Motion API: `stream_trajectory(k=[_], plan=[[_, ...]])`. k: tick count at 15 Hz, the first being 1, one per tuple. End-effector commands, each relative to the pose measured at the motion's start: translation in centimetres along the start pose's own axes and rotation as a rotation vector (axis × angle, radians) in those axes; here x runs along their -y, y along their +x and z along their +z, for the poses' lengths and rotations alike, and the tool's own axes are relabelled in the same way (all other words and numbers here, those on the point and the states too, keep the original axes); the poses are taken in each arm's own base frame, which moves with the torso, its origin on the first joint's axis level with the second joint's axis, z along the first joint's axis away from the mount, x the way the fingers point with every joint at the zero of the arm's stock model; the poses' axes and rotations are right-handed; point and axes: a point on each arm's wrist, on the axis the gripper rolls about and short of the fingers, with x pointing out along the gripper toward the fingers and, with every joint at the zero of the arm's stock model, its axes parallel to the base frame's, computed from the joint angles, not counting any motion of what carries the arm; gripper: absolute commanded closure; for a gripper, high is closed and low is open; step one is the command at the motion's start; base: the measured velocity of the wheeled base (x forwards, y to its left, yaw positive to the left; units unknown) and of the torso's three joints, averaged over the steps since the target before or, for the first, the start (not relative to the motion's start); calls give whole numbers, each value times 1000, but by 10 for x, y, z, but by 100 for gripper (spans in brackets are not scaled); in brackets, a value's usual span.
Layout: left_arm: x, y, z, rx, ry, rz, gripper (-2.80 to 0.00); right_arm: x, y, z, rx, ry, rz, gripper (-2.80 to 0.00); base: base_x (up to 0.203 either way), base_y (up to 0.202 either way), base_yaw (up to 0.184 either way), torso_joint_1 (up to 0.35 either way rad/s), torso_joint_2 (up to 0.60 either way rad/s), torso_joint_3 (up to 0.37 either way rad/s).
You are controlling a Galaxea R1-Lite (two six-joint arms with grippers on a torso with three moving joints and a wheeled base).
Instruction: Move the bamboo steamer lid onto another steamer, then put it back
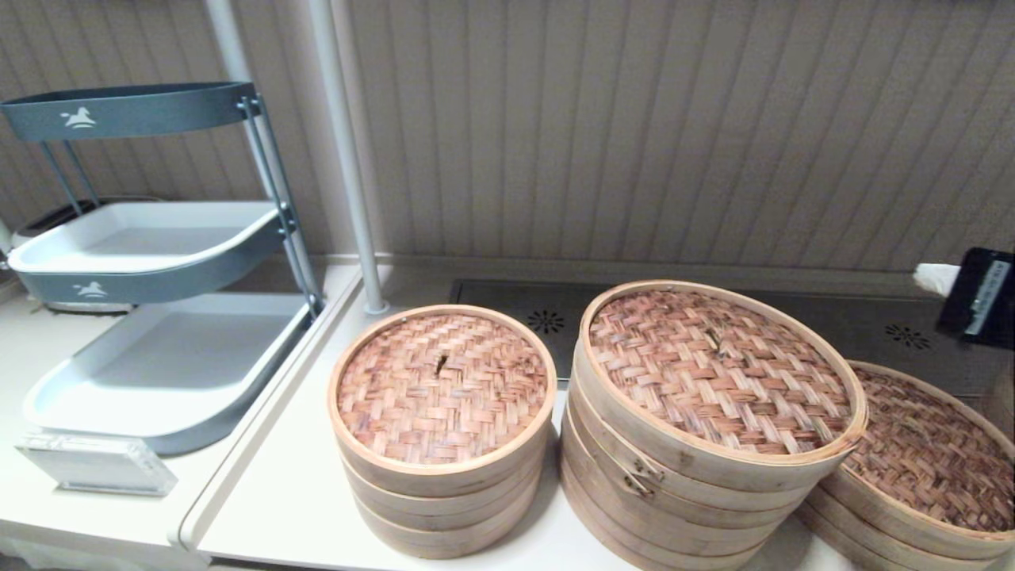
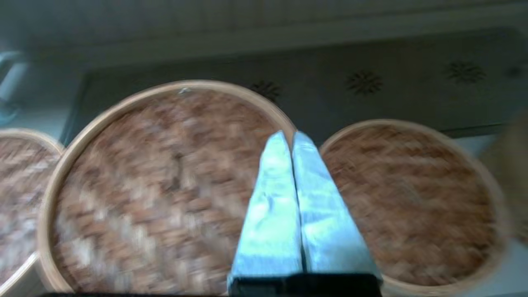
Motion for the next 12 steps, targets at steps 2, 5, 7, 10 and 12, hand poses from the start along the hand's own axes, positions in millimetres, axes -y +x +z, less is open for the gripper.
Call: stream_trajectory(k=[2,5,7,10,12], plan=[[0,1,-7,-22,0,1,0,38,-43,5,122,23,-116,0,0,0,0,0,0,0],[0,1,-7,-22,0,0,0,61,-69,-2,178,18,-193,0,0,0,0,0,0,0],[0,1,-7,-22,0,-1,0,83,-99,-11,208,29,-232,0,0,0,0,0,0,0],[0,1,-7,-22,0,1,0,106,-137,-36,245,-3,-336,0,0,0,0,0,0,0],[0,1,-7,-22,0,1,0,109,-154,-62,264,-48,-350,0,0,0,0,0,0,0]])
